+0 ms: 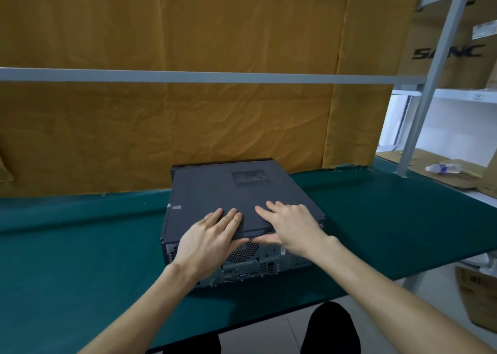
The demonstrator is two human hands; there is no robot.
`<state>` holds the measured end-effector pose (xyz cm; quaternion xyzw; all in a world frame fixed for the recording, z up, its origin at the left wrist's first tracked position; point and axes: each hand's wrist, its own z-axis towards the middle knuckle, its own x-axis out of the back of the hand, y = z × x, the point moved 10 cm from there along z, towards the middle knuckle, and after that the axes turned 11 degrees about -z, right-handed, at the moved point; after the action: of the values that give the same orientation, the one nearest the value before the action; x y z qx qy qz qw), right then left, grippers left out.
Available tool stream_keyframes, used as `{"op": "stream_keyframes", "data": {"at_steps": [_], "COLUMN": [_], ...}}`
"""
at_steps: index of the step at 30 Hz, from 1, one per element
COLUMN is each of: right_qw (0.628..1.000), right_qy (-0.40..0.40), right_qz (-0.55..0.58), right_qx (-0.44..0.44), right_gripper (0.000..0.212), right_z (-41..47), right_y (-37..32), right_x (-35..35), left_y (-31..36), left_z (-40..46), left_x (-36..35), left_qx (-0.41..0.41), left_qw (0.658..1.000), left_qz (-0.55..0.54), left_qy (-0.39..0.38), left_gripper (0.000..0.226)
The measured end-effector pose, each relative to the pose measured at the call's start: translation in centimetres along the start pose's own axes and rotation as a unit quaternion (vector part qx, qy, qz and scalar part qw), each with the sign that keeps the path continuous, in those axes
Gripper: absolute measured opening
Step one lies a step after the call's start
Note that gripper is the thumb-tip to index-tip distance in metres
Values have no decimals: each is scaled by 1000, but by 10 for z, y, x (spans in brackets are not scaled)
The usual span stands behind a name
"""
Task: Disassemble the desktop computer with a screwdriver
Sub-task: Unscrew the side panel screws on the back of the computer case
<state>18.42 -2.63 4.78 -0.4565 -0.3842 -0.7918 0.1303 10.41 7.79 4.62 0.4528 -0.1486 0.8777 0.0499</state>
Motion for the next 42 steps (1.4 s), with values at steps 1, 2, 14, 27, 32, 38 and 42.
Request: {"op": "stream_keyframes", "data": {"at_steps": [1, 2, 14, 27, 32, 38, 42], "right_qw": [1000, 999, 998, 998, 998, 997, 996], "right_qy": [1, 0, 4, 35, 53, 62, 66], "right_qz": [-20, -32, -50, -37, -12, -17, -4], "right_qx": [14, 25, 47, 41, 31, 49, 62], "right_gripper": [103, 104, 99, 101, 96, 89, 86], "right_z": [3, 6, 12, 8, 13, 13, 16], "right_y": [-1, -2, 1, 0, 9, 8, 10], "right_x": [0, 1, 5, 6, 12, 17, 28], "left_y": [0, -1, -3, 0, -5, -4, -4], "left_z": [0, 0, 2, -2, 7, 9, 14], "left_x": [0, 0, 8, 3, 14, 22, 33], "left_qx": [1, -1, -11, 7, -14, -11, -19], "left_qw": [1000, 1000, 999, 999, 999, 999, 999], "left_qz": [0, -3, -6, -4, -5, -7, -5], "left_qy": [1, 0, 29, 37, 50, 34, 35], "left_gripper": [65, 66, 65, 65, 66, 66, 66]}}
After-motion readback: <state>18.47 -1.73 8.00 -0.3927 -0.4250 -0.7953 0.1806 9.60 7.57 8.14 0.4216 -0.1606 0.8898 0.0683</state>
